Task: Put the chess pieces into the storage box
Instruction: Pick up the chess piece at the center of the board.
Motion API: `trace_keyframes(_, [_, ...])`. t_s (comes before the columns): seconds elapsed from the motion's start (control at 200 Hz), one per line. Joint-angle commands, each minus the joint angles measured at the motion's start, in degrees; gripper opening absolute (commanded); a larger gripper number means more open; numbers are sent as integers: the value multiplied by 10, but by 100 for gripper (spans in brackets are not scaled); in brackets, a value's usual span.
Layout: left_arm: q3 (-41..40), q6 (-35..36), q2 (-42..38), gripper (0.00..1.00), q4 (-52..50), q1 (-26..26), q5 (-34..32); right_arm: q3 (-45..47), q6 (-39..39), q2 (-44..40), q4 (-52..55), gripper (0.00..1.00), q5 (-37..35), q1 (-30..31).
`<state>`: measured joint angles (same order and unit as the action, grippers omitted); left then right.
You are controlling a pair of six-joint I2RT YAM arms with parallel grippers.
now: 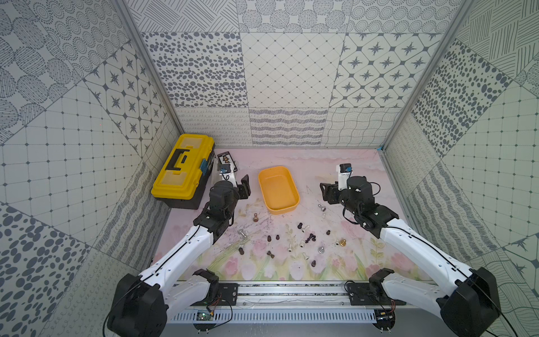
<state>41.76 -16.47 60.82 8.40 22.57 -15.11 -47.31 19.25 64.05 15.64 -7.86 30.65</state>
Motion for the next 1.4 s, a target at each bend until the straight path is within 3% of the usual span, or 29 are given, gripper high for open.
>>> trace_keyframes(0.0, [65, -83, -25, 67, -301, 100, 88, -13, 80, 8, 186, 65, 10, 24])
trace_keyframes(0.155, [111, -37, -26, 65, -387, 157, 142, -24, 94, 17, 242, 56, 30, 38])
trace_keyframes(0.29, [111, 9, -30, 63, -422, 162, 127, -14, 102, 37, 263, 54, -9, 38])
trace_keyframes(0.38, [108, 37, -32, 62, -429, 163, 119, -11, 101, 63, 256, 43, -35, 32])
trace_keyframes(0.555, [119, 59, -26, 60, -422, 162, 125, -4, 95, 124, 179, 35, 19, -10])
trace_keyframes(0.715, [131, 83, -13, 59, -422, 164, 161, -12, 86, 189, 128, 35, 84, -58])
trace_keyframes(1.02, [125, 83, 12, 59, -414, 165, 182, -44, 64, 249, 113, 35, 87, -61])
trace_keyframes(1.21, [127, 83, 22, 59, -411, 165, 182, -47, 59, 263, 112, 40, 91, -61])
trace_keyframes(1.396, [126, 79, 27, 59, -411, 166, 182, -55, 53, 282, 113, 34, 79, -59])
